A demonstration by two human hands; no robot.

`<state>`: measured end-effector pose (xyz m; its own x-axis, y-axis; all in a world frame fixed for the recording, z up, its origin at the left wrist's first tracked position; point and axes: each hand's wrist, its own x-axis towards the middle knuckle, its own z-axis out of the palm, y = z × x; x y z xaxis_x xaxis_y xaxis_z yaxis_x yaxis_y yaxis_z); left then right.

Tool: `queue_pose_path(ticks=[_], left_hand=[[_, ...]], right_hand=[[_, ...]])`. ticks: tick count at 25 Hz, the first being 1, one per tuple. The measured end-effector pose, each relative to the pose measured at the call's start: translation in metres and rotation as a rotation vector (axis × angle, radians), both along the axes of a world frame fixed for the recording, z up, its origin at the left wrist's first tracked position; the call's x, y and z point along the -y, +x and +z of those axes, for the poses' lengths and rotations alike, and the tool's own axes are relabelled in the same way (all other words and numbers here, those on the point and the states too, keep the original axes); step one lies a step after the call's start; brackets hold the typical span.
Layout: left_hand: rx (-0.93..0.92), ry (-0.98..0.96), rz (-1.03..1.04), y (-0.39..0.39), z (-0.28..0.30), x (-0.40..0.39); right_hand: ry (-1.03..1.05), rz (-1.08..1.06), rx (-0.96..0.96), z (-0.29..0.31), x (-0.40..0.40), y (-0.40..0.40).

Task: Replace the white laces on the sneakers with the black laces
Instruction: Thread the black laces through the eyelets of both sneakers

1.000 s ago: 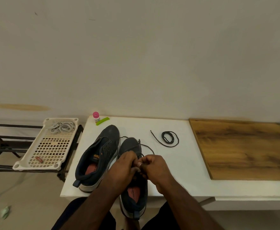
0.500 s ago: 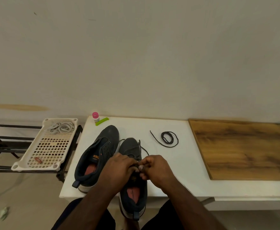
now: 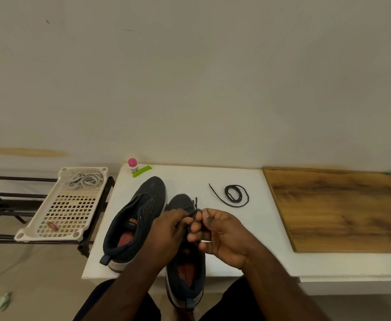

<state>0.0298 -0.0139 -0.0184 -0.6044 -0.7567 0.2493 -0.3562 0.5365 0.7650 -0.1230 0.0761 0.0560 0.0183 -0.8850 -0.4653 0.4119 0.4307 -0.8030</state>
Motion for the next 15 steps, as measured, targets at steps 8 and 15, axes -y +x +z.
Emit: queue_pose_path(ticks=[8, 15], left_hand=[[-0.021, 0.469, 0.459, -0.024, -0.001, 0.074], [-0.123, 0.015, 0.169, -0.069, 0.030, 0.111]], right_hand=[[-0.066, -0.171, 0.177, -0.018, -0.005, 0.015], [0.051, -0.150, 0.098, -0.042, -0.004, 0.012]])
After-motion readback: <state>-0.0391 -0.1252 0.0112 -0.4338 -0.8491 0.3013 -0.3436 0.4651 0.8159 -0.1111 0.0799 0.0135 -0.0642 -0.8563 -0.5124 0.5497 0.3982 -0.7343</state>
